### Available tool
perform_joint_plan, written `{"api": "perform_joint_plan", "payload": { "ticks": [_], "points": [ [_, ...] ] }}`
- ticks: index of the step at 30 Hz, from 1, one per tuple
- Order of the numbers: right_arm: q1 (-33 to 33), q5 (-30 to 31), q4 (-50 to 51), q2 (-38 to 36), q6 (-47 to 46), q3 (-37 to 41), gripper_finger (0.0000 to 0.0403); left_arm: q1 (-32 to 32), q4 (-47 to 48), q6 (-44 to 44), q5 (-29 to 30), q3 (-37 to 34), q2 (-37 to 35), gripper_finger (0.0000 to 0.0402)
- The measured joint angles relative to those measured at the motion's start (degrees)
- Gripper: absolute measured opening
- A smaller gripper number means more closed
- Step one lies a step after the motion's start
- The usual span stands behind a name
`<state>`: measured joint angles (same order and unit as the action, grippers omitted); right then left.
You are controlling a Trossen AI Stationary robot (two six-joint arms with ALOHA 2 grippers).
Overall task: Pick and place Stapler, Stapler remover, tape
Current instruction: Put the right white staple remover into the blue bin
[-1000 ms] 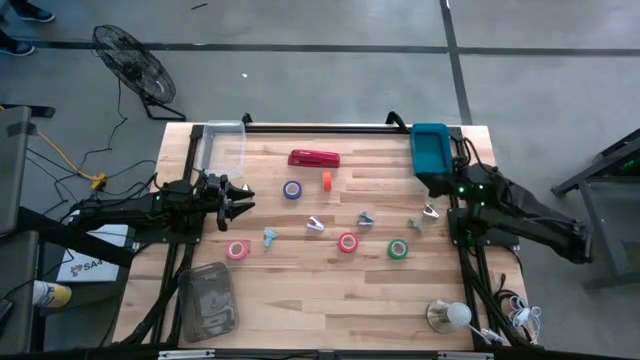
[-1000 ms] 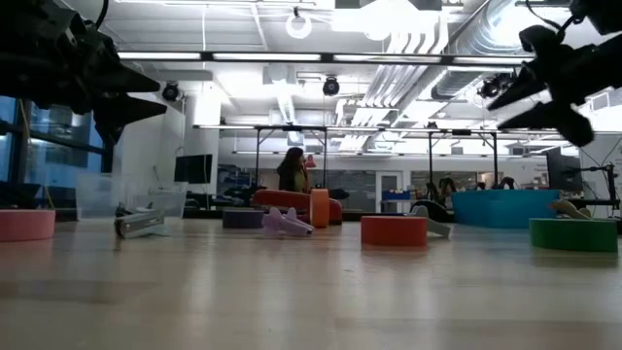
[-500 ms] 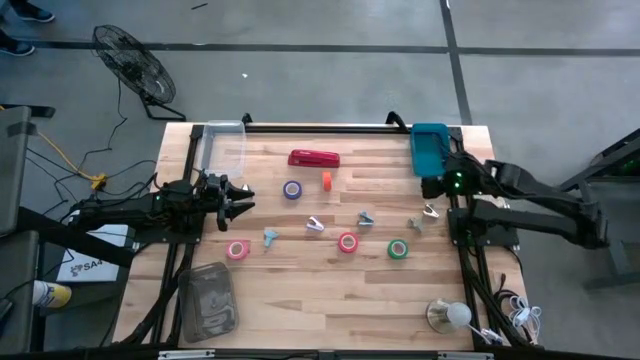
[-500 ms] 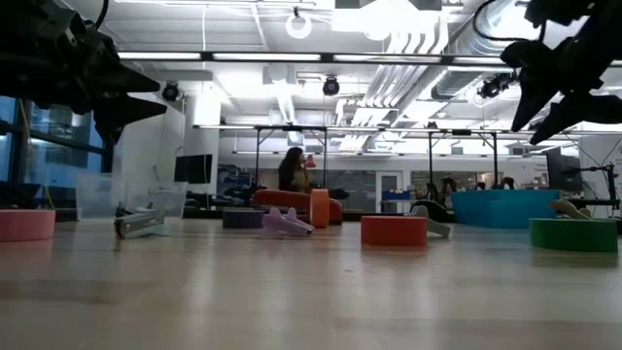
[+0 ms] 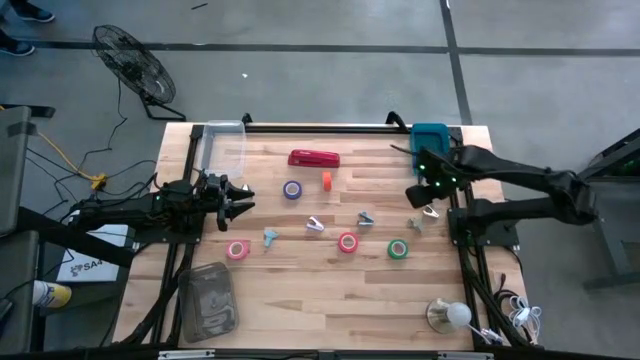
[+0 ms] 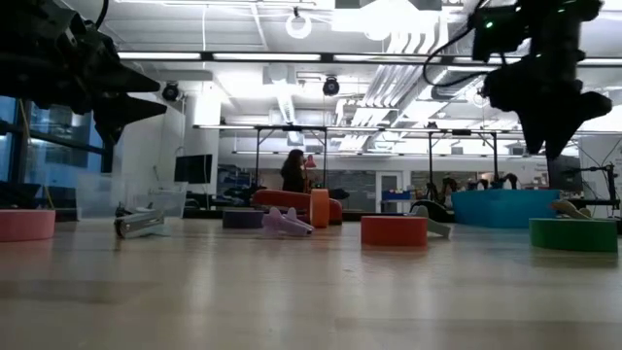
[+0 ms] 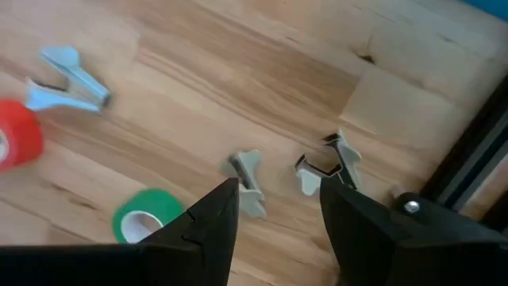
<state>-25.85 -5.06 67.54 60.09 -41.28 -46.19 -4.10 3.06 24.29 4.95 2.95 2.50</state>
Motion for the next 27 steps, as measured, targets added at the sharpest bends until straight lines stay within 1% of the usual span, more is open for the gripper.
{"api": "perform_joint_plan", "payload": {
  "ticks": [5, 8, 10, 14, 17, 19, 22, 27],
  "points": [
    [-1.5, -0.9, 2.3, 9.1, 8.7, -4.6, 0.0169, 0.0, 0.0, 0.0, 0.0, 0.0, 0.0, 0.0195],
    [-2.1, -0.5, 4.8, 14.2, 12.6, -6.8, 0.0169, 0.0, 0.0, 0.0, 0.0, 0.0, 0.0, 0.0195],
    [-2.4, 0.1, 5.3, 16.8, 14.3, -7.1, 0.0169, 0.0, 0.0, 0.0, 0.0, 0.0, 0.0, 0.0195],
    [-2.4, 0.0, 5.6, 20.7, 14.8, -6.3, 0.0169, 0.0, 0.0, 0.0, 0.0, 0.0, 0.0, 0.0195],
    [-2.2, 0.2, 8.8, 23.5, 15.5, -5.7, 0.0175, 0.0, 0.0, 0.0, 0.0, 0.0, 0.0, 0.0195],
    [-1.9, 0.5, 10.7, 25.0, 16.5, -5.8, 0.0185, 0.0, 0.0, 0.0, 0.0, 0.0, 0.0, 0.0195],
    [-1.8, 1.6, 10.8, 25.6, 18.7, -6.2, 0.0209, 0.0, 0.0, 0.0, 0.0, 0.0, 0.0, 0.0195],
    [-1.8, 0.9, 10.7, 26.1, 21.7, -5.9, 0.0265, 0.0, 0.0, 0.0, 0.0, 0.0, 0.0, 0.0195]
  ]
}}
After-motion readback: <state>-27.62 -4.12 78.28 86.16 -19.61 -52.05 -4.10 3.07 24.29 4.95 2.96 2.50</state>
